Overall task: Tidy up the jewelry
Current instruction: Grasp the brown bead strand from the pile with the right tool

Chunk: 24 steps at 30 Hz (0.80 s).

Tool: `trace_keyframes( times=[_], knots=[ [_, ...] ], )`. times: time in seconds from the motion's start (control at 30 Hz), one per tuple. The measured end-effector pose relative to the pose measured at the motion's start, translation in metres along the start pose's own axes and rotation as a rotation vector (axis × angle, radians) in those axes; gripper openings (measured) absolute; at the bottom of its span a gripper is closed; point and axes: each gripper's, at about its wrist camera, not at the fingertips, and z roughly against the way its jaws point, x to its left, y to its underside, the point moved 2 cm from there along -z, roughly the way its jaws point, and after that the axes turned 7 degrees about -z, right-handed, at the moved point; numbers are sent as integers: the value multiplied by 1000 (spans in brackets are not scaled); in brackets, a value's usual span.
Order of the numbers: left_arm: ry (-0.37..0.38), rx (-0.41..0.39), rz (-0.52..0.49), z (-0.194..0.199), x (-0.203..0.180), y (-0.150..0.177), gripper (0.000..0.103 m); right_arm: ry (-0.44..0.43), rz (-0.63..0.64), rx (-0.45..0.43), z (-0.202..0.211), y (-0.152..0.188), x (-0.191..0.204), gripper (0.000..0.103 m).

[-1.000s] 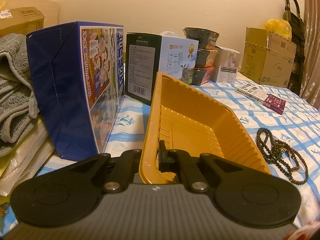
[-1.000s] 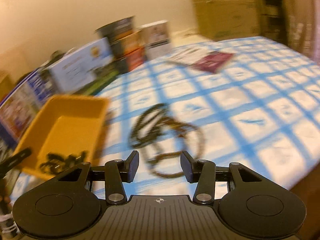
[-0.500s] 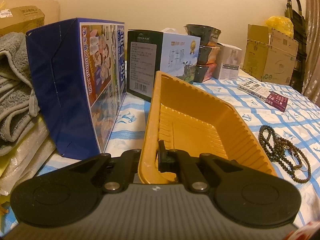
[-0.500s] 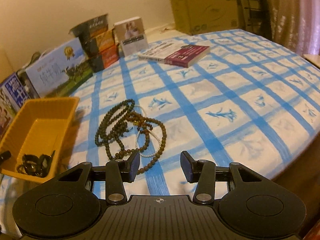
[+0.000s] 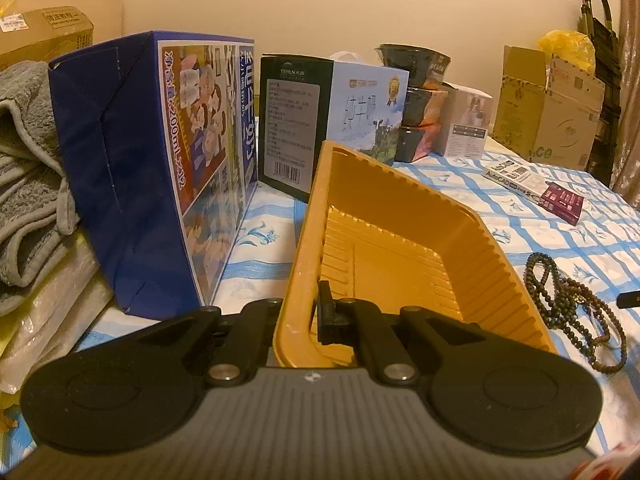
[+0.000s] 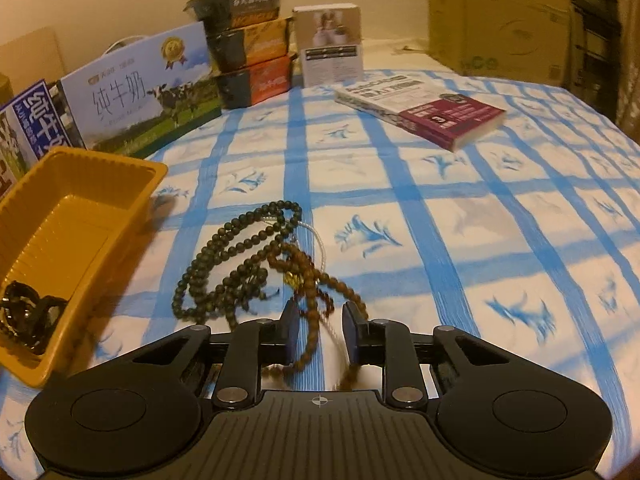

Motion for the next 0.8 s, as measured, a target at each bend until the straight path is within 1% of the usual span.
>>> trace_keyframes(
  times=[0.2, 0.33, 0.37, 0.4, 0.43, 0.6, 0.8],
  knots=[
    [0, 2, -7, -5, 0, -4, 6, -19, 46, 31, -30, -6, 3, 20],
    [2, 3, -7, -5, 0, -5, 6, -17, 50, 39, -42, -9, 4, 16],
    [2, 3, -7, -5, 0, -5, 6, -17, 49, 40, -44, -9, 4, 12],
    [2, 4, -7, -5, 0, -5, 6, -18, 47, 43, -46, -10, 4, 7],
    [2, 3, -7, -5, 0, -5, 6, -22, 49, 42, -47, -10, 3, 7],
    [3, 2, -7, -5, -1, -5, 6, -9, 39, 1, -39, -13, 1, 6],
    [5, -1, -2, -5, -1, -5, 6, 6, -29, -87, -1, -27, -12, 6]
  ],
)
